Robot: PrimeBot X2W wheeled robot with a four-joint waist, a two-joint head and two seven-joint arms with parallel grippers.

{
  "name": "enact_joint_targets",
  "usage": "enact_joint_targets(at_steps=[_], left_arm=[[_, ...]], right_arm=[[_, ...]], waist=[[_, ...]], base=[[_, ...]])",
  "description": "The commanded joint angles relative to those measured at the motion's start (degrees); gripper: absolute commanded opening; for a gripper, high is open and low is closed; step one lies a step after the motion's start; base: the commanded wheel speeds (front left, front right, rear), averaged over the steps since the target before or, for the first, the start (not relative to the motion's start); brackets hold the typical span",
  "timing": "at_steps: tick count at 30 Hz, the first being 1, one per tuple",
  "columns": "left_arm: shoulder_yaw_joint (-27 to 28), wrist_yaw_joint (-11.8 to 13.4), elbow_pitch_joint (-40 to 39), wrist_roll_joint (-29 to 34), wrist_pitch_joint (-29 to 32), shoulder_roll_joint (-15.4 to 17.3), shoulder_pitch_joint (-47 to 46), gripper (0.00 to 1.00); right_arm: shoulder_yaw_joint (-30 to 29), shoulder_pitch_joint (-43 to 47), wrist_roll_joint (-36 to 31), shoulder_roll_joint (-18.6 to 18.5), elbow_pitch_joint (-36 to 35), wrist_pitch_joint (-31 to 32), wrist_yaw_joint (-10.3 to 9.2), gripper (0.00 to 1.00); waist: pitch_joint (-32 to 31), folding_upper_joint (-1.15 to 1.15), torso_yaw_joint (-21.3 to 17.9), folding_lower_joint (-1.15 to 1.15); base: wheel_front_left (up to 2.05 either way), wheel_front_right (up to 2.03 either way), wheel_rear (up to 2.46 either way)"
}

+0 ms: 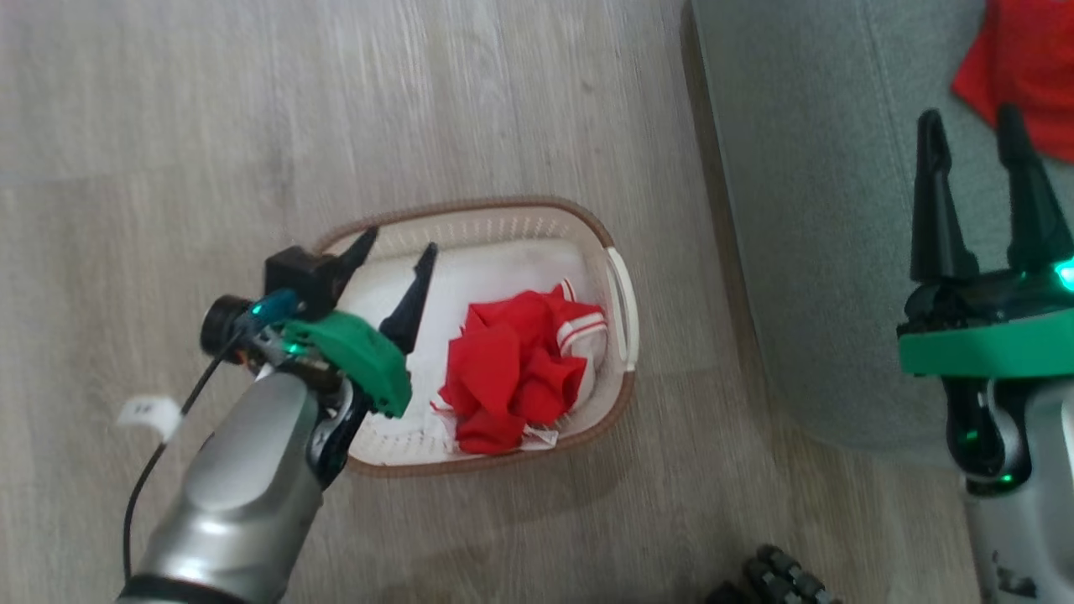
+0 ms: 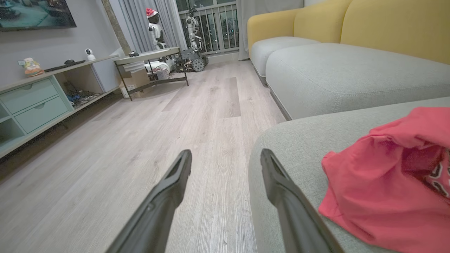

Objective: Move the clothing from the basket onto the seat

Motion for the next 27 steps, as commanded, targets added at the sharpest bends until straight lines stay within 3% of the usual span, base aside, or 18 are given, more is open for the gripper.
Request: enact_joint_targets(at_steps=[1, 12, 27], left_arm=[[0.7, -0.4, 0.3, 0.1, 0.2, 0.2, -1.9, 1.0], [-10.2, -1.1, 13.9, -5.8, 3.8, -1.2, -10.1, 1.0], [-23.6, -1.1, 18.8, -20.1, 13.1, 3.7, -17.2, 1.0]], right_arm=[[0.9, -0.7, -0.6, 0.2, -2.2, -0.8, -0.01, 1.0], [2.8, -5.8, -1.0, 1.2, -3.5, -1.2, -0.01, 1.0], [5.0, -10.9, -1.7, 3.8, -5.6, -2.2, -0.01, 1.0]], waist=[[2.2, 0.0, -1.2, -0.02], [10.6, 0.0, -5.0, -0.02], [19.9, 0.0, -9.6, -0.02]], base=[[0.0, 0.0, 0.0], [0.0, 0.0, 0.0], [0.0, 0.0, 0.0]])
